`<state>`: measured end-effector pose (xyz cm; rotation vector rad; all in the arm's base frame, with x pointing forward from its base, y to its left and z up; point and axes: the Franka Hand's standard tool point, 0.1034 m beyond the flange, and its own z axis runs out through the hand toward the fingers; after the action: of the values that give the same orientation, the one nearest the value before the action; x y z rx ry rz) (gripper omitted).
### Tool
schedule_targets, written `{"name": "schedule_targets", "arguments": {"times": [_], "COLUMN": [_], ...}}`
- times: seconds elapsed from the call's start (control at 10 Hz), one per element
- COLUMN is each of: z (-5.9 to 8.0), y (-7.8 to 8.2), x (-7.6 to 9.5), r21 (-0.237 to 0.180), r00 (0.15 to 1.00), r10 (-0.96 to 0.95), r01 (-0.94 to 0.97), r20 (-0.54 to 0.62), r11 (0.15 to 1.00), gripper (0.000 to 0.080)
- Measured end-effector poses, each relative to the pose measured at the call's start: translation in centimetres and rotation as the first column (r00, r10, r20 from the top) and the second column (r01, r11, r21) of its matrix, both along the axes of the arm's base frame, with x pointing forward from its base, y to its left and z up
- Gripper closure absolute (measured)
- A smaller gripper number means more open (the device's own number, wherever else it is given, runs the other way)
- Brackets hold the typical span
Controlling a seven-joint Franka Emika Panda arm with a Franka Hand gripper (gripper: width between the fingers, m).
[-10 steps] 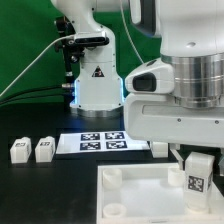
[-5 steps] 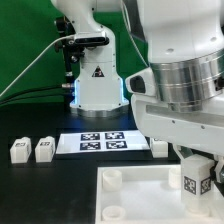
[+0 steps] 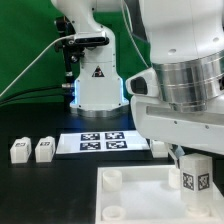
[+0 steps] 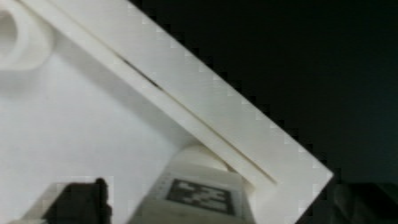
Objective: Assemble one leg
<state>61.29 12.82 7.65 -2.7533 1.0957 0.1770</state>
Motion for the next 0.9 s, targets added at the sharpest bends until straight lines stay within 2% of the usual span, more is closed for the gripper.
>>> {"name": "schedule_targets", "arguments": {"times": [0.1,0.2,0.5,0.6,0.7,0.8,0.9], "z": [0.38,0.76,0.72,0.67,0.63,0.66,0.63], "y": [-0.38,-0.72,-0.73,-0.90,-1.19,-1.32,-1.29], "x": [0.18,0.41,0.41,0.49,0.89,0.97,0.94], "r21": [-0.009,-0.033,-0.055,-0.081,-0.131,-0.145,-0.143], "r00": [0.990,0.944,0.799,0.710,0.571,0.504,0.514], "r10": [0.140,0.322,0.590,0.692,0.810,0.853,0.847], "r01": [-0.139,-0.320,-0.588,-0.688,-0.800,-0.841,-0.836], "r20": [0.032,0.071,0.117,0.128,0.135,0.136,0.136], "r11": [0.990,0.947,0.807,0.721,0.586,0.521,0.530], "gripper": [0.0159,0.0151,0.0150,0.0150,0.0150,0.0150,0.0150]}}
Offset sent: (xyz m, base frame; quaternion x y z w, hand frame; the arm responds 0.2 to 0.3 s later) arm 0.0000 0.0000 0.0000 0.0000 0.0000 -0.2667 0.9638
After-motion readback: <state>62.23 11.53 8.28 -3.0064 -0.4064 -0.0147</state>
